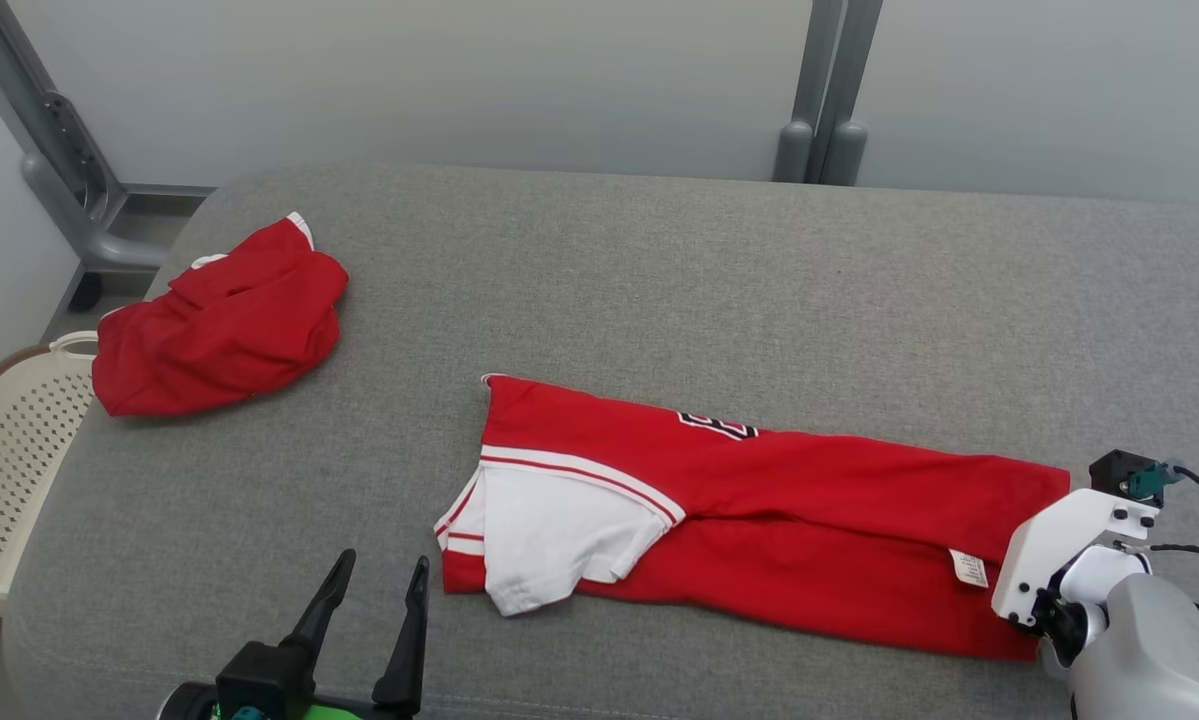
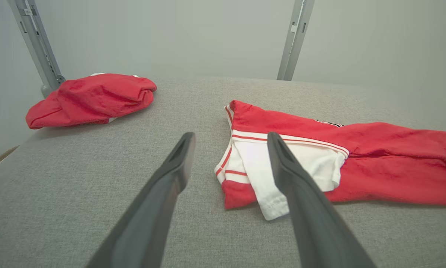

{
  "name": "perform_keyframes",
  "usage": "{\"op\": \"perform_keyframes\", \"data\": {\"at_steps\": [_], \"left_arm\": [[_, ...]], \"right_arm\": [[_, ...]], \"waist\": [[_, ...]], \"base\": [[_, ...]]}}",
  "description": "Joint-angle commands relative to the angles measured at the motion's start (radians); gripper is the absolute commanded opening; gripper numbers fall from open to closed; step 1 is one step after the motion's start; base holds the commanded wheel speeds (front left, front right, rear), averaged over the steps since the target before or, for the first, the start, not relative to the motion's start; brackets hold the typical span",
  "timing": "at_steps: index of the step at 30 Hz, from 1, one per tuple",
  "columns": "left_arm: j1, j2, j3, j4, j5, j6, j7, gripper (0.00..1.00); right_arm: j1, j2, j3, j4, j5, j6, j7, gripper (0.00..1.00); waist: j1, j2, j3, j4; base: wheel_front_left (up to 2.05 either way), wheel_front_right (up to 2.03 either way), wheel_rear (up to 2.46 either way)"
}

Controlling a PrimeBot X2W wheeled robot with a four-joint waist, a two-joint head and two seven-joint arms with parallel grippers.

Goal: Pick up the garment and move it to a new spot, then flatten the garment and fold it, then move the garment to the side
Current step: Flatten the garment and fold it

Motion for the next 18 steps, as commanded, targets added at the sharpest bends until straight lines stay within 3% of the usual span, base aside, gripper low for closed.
{"op": "perform_keyframes", "data": {"at_steps": [1, 8, 18], "left_arm": [[-0.012, 0.000, 0.002, 0.005, -0.004, -0.002, -0.001, 1.00], [0.011, -0.002, 0.007, 0.003, -0.005, -0.003, -0.001, 1.00], [0.022, -0.010, 0.013, -0.007, 0.021, 0.007, -0.001, 1.00]], "right_arm": [[-0.002, -0.006, -0.019, 0.001, -0.021, -0.002, -0.005, 0.00], [0.001, -0.007, -0.118, -0.073, -0.067, -0.002, -0.014, 0.00], [0.052, -0.005, -0.265, -0.359, -0.234, -0.002, 0.037, 0.00]], "waist": [[0.0000, 0.0000, -0.003, 0.000], [0.0000, 0.0000, -0.017, -0.008], [0.0000, 0.0000, -0.032, -0.019]], "base": [[0.00, 0.00, 0.00], [0.00, 0.00, 0.00], [0.00, 0.00, 0.00]]}}
